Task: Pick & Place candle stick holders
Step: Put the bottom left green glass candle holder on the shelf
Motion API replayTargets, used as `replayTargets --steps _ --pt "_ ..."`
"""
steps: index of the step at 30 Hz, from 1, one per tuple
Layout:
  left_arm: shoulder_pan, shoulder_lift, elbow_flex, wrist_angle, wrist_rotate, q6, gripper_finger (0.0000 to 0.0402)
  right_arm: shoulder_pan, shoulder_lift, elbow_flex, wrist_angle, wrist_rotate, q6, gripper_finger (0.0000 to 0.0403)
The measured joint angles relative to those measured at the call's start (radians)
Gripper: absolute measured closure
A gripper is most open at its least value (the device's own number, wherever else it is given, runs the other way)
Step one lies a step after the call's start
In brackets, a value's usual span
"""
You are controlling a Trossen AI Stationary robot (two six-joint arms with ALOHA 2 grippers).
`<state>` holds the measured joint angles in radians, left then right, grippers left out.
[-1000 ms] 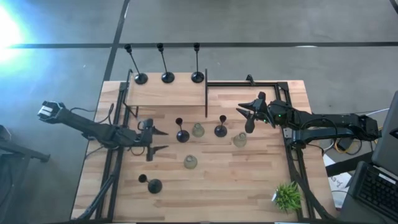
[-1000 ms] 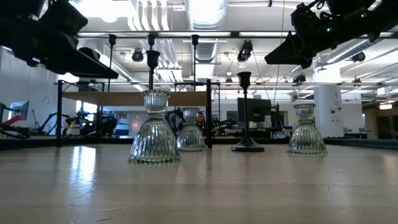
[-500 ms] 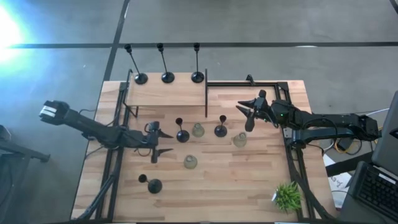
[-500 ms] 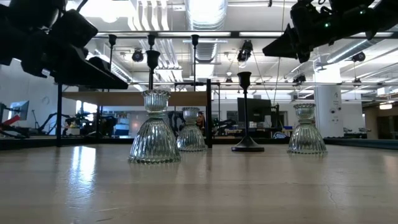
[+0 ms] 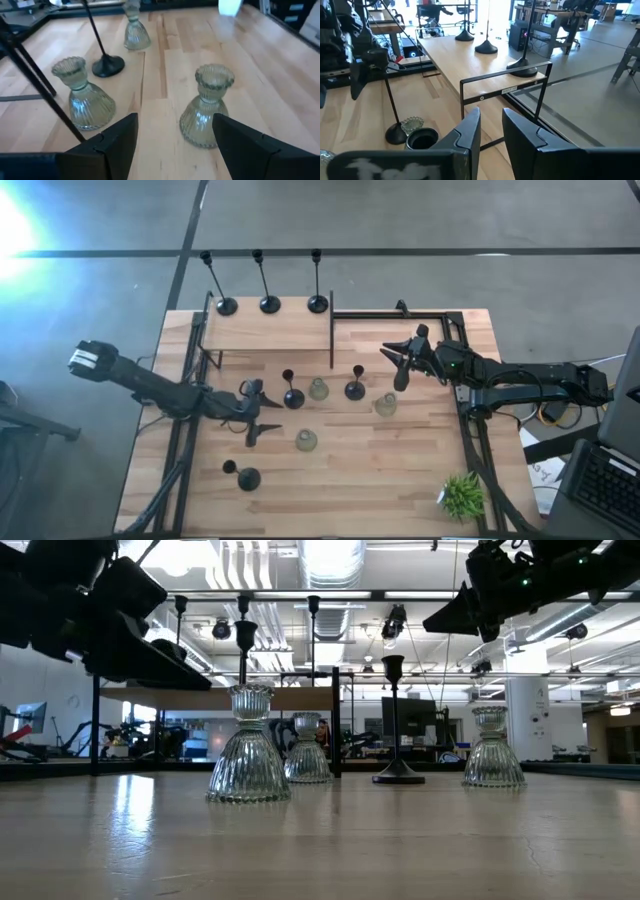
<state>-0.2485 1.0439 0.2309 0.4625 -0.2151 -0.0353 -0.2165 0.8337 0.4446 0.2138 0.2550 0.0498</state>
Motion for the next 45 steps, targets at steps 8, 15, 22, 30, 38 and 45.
replayTargets --steps 8,15,22,30,38,45 --pt "0.002 0.139 0.007 0.101 0.011 0.04 0.0142 0.0 0.0 0.0 0.001 0.0 0.002 0.0314" --pt "0.003 0.27 0.007 0.26 0.078 0.037 0.0142 0.0 0.0 0.0 0.001 0.0 0.003 0.0309" --pt "0.005 0.383 0.046 0.34 0.108 0.042 0.0142 0.0 0.0 0.0 0.001 0.0 0.003 0.0319" --pt "0.007 0.492 0.13 0.338 0.151 0.067 0.0142 0.0 0.0 -0.003 0.0 0.0 0.003 0.0325" --pt "0.01 0.536 0.179 0.341 0.201 0.052 0.0142 0.0 0.0 -0.009 0.0 0.0 0.003 0.0312" --pt "0.032 0.564 0.201 0.339 0.226 0.053 0.0142 0.0 0.0 -0.009 0.0 0.0 0.003 0.0309"
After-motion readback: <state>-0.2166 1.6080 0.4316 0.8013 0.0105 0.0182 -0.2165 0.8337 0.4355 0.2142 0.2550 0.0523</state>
